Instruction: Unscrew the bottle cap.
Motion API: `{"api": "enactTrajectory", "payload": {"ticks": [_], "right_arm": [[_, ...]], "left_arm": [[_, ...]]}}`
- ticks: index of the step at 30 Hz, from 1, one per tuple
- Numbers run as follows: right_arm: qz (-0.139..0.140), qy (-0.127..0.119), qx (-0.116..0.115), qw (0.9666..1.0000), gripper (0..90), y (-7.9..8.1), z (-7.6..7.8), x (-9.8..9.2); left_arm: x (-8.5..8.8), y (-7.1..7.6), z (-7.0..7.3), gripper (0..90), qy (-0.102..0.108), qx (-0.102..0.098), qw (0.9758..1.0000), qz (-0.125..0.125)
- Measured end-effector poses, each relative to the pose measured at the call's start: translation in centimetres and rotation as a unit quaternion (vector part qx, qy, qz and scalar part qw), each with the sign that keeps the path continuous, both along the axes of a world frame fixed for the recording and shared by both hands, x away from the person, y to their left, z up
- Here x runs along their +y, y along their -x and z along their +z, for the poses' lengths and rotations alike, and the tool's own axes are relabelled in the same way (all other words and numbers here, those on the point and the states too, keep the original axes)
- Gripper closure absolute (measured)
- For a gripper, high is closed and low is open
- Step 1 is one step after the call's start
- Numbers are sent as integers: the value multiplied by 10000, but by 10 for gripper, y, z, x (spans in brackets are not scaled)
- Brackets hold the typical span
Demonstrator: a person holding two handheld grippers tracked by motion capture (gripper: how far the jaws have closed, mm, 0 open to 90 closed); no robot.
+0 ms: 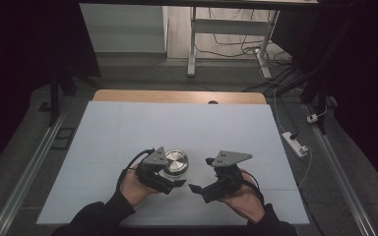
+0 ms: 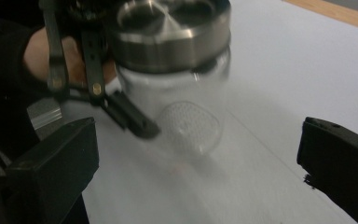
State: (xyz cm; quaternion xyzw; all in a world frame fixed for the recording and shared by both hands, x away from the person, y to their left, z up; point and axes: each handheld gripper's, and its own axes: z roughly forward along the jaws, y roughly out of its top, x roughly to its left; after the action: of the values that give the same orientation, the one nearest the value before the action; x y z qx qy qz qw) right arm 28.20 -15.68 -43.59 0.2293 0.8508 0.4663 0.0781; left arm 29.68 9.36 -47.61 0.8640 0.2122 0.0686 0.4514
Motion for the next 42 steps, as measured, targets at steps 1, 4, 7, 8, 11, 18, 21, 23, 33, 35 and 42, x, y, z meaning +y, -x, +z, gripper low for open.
{"api": "enactTrajectory", "payload": {"ticks": [1, 4, 7, 8, 11, 18, 21, 23, 33, 35, 42], "right_arm": [[-6, -4, 0, 10000, 0, -1, 1, 4], [30, -102, -43, 9999, 0, -5, 6, 14], [82, -170, -153, 9997, 0, -7, 11, 24], [113, -169, -160, 9997, 0, -8, 12, 27], [129, -83, -224, 9996, 10, -9, 13, 37], [96, -12, -315, 9995, 80, -13, 10, 53], [144, -25, -357, 9993, 173, -13, 11, 55], [154, -51, -381, 9991, 177, -13, 11, 56], [1559, -180, -242, 9873, 177, -30, 18, 45], [2143, -223, -183, 9763, 177, -36, 18, 42], [2081, -445, 85, 9770, 39, -45, 16, 39]], "left_arm": [[0, 0, 0, 155, -12, 4, 10000, -4], [-1, 0, -1, 155, -28, 9, 10000, -10], [-2, 0, -1, 155, -52, 16, 10000, -2], [-2, 0, -1, 155, -52, 16, 10000, -2], [-3, 0, -2, 155, -71, 37, 10000, -1], [-7, 0, -3, 155, -148, 79, 9999, -15], [-8, 0, -3, 155, -150, 71, 9998, -58], [-7, 0, -3, 155, -147, 80, 9998, -72], [-2, 1, 2, 155, -51, -2, 9953, -963], [-3, 3, 2, 155, -7, -12, 9933, -1159], [1, 0, 4, 155, 61, 29, 9967, -810]]}}
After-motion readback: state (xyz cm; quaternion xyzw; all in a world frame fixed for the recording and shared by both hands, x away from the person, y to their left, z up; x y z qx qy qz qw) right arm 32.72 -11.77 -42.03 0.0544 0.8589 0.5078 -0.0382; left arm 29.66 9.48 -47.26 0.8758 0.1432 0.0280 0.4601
